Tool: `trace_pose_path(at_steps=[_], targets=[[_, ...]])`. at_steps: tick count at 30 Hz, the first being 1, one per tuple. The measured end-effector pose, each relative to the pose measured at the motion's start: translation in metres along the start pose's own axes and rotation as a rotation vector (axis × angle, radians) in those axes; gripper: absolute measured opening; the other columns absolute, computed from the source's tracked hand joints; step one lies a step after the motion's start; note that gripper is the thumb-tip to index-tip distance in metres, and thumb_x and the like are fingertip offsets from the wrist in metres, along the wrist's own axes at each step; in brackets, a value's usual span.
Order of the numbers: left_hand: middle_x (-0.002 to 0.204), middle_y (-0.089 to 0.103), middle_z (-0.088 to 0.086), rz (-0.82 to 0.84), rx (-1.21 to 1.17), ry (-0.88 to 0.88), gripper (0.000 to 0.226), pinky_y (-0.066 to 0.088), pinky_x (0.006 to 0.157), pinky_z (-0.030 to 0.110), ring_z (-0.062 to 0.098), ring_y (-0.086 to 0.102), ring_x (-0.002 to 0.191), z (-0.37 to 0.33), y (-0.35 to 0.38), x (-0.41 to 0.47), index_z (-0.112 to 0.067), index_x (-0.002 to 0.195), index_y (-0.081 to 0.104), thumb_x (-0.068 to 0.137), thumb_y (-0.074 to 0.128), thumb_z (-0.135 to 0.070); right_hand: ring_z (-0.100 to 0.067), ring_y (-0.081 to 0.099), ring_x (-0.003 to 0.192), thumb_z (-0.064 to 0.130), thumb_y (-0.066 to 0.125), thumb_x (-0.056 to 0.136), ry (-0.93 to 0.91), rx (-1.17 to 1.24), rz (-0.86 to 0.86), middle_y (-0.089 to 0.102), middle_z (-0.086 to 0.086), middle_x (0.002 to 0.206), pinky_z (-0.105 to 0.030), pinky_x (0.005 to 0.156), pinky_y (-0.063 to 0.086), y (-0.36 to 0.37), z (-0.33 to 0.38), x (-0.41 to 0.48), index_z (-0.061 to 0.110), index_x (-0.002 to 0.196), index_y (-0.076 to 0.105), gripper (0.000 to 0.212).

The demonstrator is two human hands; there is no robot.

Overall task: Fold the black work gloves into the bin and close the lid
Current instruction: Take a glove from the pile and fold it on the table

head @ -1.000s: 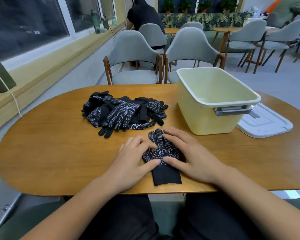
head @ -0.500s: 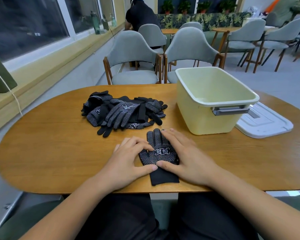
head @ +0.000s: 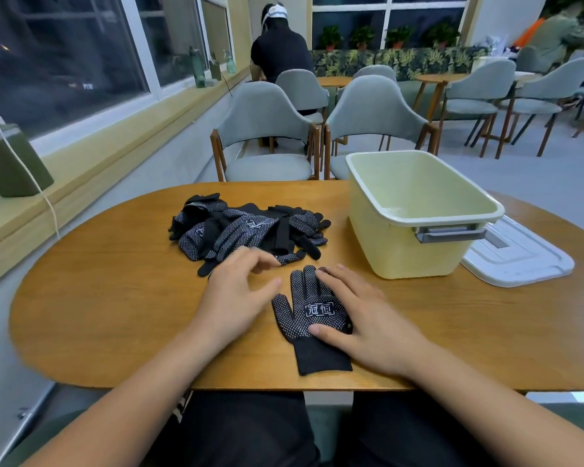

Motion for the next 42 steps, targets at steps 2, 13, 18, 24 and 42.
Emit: trace_pose_path(at_steps=[2, 13, 18, 24, 42], targets=[[0.099, 0.07, -0.014, -0.065, -0.008, -0.03, 0.017, 0.053, 0.087, 0.023, 0.005, 0.066, 0.095, 0.003, -0.012, 0.022, -0.029, 0.101, 0.073, 0.092, 0.078, -0.015, -0.003, 0.002, 0.165, 0.088, 0.042, 0.096, 0.003, -0.014, 0.015, 0.016, 0.018, 0.177, -0.043, 0.134, 0.021, 0.0, 0.0, 0.0, 0.041, 0.169, 0.019, 0.09], [0.108, 0.072, -0.01, 0.057, 0.245, -0.108, 0.014, 0.056, 0.096, 0.035, 0.011, 0.066, 0.1, 0.047, -0.02, 0.15, -0.026, 0.11, 0.075, 0.102, 0.067, -0.016, 0.0, -0.003, 0.164, 0.094, 0.036, 0.092, 0.005, -0.04, 0.06, 0.012, 0.023, 0.177, -0.043, 0.134, 0.017, -0.002, -0.002, 0.003, 0.042, 0.17, 0.016, 0.096], [0.121, 0.075, -0.008, 0.268, 0.311, -0.072, 0.027, 0.054, 0.104, 0.034, 0.011, 0.066, 0.113, 0.054, 0.005, 0.174, -0.028, 0.121, 0.077, 0.104, 0.065, -0.012, -0.001, -0.001, 0.164, 0.095, 0.039, 0.091, 0.006, -0.037, 0.051, 0.015, 0.02, 0.177, -0.043, 0.134, 0.018, -0.002, -0.004, 0.003, 0.041, 0.17, 0.017, 0.098], [0.132, 0.066, -0.005, 0.395, 0.468, 0.063, 0.033, 0.05, 0.11, 0.048, 0.02, 0.059, 0.126, 0.042, 0.025, 0.193, -0.04, 0.124, 0.074, 0.099, 0.073, -0.017, -0.001, 0.001, 0.164, 0.096, 0.04, 0.089, 0.016, -0.029, 0.041, 0.013, 0.021, 0.176, -0.038, 0.134, 0.016, -0.003, -0.003, 0.003, 0.04, 0.17, 0.017, 0.1], [0.095, 0.074, -0.009, 0.255, 0.362, 0.024, 0.012, 0.046, 0.073, 0.027, 0.018, 0.068, 0.094, 0.032, -0.037, 0.207, -0.023, 0.104, 0.068, 0.095, 0.071, -0.015, -0.001, 0.006, 0.163, 0.097, 0.039, 0.088, 0.032, -0.03, 0.048, 0.012, 0.024, 0.174, -0.035, 0.134, 0.018, -0.004, -0.003, 0.001, 0.043, 0.169, 0.018, 0.099]])
Point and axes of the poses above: each hand's wrist, its own x-axis towards the middle knuckle, its own y-axis out of the palm, z = x × y, the point moved 5 cm from there along x, towards the middle knuckle
